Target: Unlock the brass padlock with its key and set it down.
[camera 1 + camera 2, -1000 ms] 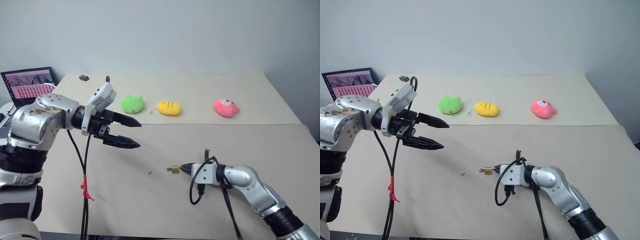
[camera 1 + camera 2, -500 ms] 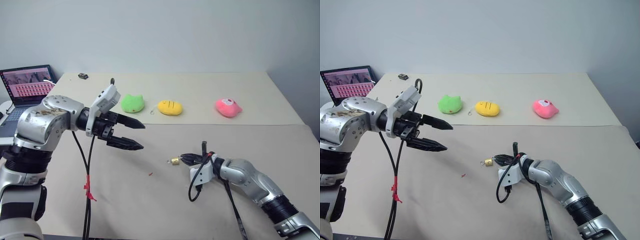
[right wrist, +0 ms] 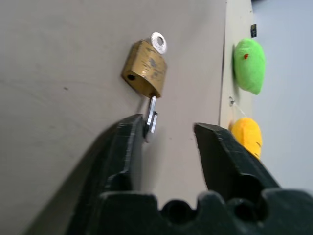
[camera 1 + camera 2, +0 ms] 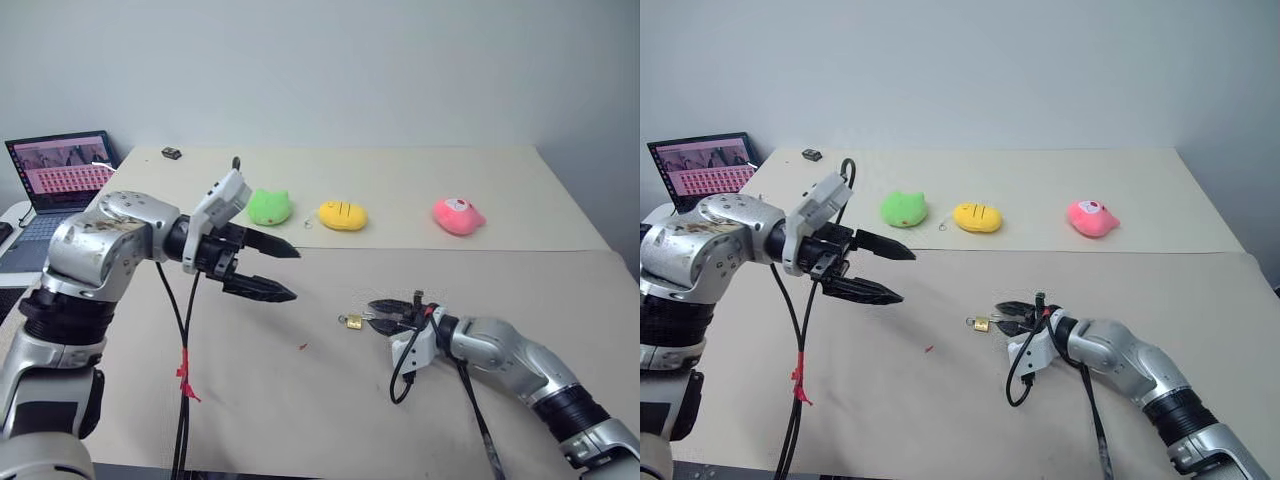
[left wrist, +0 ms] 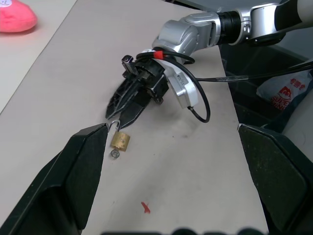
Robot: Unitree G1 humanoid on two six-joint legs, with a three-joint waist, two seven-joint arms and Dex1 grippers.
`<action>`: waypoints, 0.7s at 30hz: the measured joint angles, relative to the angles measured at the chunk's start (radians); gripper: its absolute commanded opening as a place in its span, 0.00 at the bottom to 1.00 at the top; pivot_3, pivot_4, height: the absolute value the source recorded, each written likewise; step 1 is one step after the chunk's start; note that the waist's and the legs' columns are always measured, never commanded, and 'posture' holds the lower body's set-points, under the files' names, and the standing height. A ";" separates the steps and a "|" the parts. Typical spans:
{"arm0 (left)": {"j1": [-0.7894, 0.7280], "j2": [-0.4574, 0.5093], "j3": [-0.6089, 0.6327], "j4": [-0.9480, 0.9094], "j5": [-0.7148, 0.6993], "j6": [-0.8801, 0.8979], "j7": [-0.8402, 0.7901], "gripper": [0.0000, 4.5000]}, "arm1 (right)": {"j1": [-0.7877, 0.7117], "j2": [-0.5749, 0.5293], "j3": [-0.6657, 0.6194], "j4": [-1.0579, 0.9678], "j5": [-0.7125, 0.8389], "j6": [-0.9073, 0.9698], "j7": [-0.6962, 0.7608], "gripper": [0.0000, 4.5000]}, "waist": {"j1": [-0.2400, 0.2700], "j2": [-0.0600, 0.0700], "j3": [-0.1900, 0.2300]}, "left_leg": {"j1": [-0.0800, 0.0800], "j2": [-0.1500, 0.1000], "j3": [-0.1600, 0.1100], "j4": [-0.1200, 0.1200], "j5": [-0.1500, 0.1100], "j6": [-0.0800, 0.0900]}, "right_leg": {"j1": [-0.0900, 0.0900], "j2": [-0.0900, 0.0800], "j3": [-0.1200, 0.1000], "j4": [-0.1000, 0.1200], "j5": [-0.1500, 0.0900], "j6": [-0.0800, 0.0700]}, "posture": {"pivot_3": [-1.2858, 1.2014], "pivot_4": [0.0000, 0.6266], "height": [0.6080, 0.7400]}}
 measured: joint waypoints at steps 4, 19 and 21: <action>0.000 -0.001 -0.001 -0.005 -0.002 0.000 -0.001 1.00 | -0.011 -0.034 -0.006 0.023 0.018 -0.034 -0.029 0.99 | 0.004 0.000 0.000 | 0.001 -0.001 -0.001 0.001 0.000 0.000 | 0.004 0.000 0.000 0.000 0.000 0.000 | 0.52 0.24 0.39; 0.074 0.022 -0.036 0.023 0.129 -0.287 -0.060 1.00 | 0.150 -0.262 -0.325 -0.245 1.133 0.882 0.615 0.99 | -0.009 0.003 -0.001 | -0.003 0.000 -0.001 0.001 -0.001 0.005 | 0.009 -0.001 0.000 -0.003 0.003 -0.006 | 0.52 0.24 0.39; 0.082 0.005 -0.027 0.023 0.122 -0.288 -0.051 1.00 | 0.153 -0.320 -0.402 -0.357 1.289 1.054 0.658 0.99 | -0.009 0.004 -0.001 | -0.002 0.001 -0.001 -0.003 0.000 0.009 | 0.008 0.000 -0.001 -0.006 0.003 -0.006 | 0.52 0.24 0.39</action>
